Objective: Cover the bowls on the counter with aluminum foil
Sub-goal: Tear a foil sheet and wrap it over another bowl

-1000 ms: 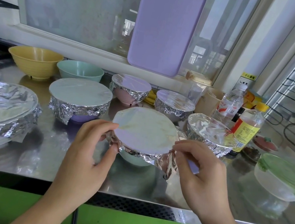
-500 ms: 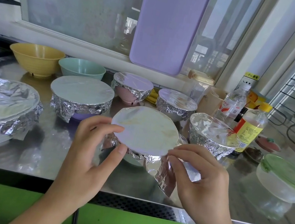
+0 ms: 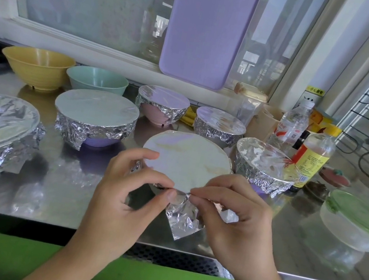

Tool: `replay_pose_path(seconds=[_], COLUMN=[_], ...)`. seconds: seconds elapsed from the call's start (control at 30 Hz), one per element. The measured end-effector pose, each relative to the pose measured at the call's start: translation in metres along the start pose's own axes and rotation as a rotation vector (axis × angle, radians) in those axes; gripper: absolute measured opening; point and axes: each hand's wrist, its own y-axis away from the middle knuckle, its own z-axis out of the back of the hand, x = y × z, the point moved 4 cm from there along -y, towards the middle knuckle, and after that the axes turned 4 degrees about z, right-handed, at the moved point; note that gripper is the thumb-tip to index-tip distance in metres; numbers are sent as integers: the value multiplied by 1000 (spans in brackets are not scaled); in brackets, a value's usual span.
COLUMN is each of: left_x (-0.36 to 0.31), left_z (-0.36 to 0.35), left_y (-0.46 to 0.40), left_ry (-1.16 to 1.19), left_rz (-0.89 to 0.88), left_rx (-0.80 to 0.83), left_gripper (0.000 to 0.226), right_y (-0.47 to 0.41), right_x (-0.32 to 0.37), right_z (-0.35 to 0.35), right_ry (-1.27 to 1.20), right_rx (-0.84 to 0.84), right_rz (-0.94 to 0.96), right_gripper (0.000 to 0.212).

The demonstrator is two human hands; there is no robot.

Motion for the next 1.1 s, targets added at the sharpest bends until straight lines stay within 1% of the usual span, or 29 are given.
replay_pose_path(seconds=[0.07,0.13,0.17,0.23,0.27,0.33,0.5,0.63,0.73,0.9,1.1], left_x=[1,1,1,1,0,-1,-6,-5,-3,-2,-4], left_z=[1,2,2,2,2,3,1,-2,-1,-3,-6], left_y=[0,0,0,0,0,1,2,0,0,-3,-6], left_ry=[30,40,37,30,30,43,33,3,13,30,-9], left_rz=[27,43,49,57,56,55,20,11,17,-2,-27], left_rx=[-2,0,1,1,-2,-14,6,11,12,2,-20], left_gripper=[9,10,11,13,14,15,8,12,14,13,12], right_y=[-4,-10,-13,-13,-11,-5,2,0,-2,-3,-5], right_x=[-1,-9,-13,-20,-22,-23,-19,-12,-14,-13,-12], right_z=[5,14,16,13,10,8,13,16,13,7,3], right_ry=[25,93,107,108,102,89,102,116,64,-20,-12], right_rx=[-30,-58,-31,72,106,104,56,6,6,-4,12], right_rz=[-10,-88,-147,-244,-264,-274,-255,-112,-54,-40,-43], right_gripper=[8,15,22,35,35,32,36,25,27,25,24])
